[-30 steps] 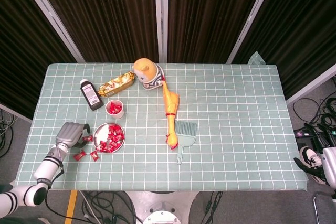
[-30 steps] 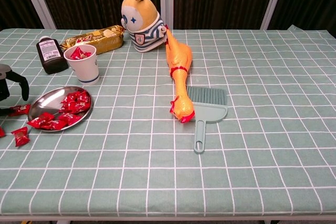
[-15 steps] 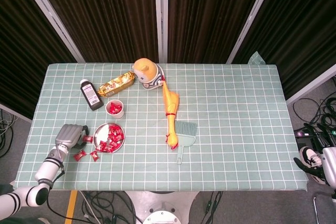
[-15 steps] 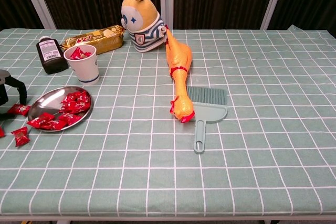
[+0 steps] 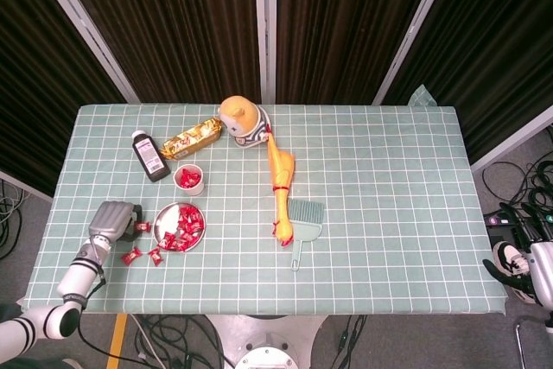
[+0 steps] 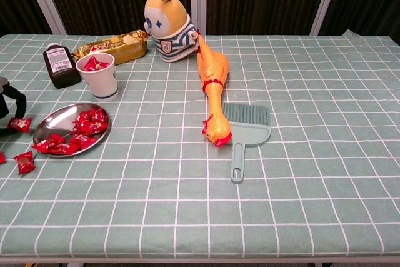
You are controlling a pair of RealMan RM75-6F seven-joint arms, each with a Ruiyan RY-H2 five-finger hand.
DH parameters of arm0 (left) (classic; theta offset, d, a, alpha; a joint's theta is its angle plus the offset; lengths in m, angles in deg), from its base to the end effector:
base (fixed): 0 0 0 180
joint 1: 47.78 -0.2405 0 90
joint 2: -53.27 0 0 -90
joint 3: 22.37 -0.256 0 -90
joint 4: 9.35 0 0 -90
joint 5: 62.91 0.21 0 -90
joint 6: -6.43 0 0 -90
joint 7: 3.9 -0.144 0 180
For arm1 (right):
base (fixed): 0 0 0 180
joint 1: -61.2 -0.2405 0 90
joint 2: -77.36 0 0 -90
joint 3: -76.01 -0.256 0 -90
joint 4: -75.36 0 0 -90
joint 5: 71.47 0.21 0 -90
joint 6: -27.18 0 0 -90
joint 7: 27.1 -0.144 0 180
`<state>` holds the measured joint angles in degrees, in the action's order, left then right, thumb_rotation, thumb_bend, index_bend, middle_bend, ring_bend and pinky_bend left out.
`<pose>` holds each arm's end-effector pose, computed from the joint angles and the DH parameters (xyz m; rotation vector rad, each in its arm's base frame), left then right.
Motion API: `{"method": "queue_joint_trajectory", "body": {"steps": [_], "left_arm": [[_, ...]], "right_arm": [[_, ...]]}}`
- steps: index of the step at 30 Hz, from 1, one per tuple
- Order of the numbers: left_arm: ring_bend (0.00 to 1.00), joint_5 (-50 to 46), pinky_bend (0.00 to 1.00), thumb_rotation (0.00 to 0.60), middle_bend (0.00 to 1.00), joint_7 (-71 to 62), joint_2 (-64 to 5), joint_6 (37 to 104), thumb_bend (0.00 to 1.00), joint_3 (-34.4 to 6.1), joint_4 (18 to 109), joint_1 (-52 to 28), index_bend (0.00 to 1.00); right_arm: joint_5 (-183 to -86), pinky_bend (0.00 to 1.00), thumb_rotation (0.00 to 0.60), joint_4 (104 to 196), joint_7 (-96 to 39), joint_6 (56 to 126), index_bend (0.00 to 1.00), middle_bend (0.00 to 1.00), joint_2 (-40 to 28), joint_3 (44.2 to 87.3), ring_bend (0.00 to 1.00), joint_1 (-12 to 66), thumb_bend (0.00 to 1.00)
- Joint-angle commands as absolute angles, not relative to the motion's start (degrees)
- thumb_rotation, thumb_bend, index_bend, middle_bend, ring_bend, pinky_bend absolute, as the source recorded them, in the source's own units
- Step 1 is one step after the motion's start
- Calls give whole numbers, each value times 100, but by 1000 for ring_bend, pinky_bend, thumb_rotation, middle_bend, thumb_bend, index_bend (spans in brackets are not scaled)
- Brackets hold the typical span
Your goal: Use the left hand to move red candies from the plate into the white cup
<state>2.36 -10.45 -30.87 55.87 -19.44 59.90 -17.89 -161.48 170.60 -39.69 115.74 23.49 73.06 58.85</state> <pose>-0.3174 0.3127 0.0211 -1.6893 -1.1253 -0.5571 -0.3053 -0.1674 0.2143 1.3616 -0.9241 1.0225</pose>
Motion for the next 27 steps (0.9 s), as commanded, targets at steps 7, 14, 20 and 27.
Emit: {"method": "queue_joint_trajectory", "body": {"steps": [7,14,20,27], "left_arm": [[996,443,1000,600,1000,-527,-2427,5971,313,-1254,6771,-1564,617],[996,230,1000,600,1000,-666,-2404,5494,313,-835,6807,-944,616],[996,-130,1000,600,1000,-944,-2659,4981,313,-716,6537,-431,614],[995,-646,1000,600,1000,-1437,-3018,4596,313,-770,6117,11,604]], "right_arm": [[-16141,352,600,17006,-4006,11537,110,248,2325,7315,83,5874,101],[-16123,352,600,16983,-4016,11490,110,248,2310,7306,83,5847,101],[-16100,352,600,16979,-4010,11452,110,248,2312,7299,83,5826,101],[-16058,352,600,16988,-3994,11420,110,248,2323,7287,83,5814,101]]}}
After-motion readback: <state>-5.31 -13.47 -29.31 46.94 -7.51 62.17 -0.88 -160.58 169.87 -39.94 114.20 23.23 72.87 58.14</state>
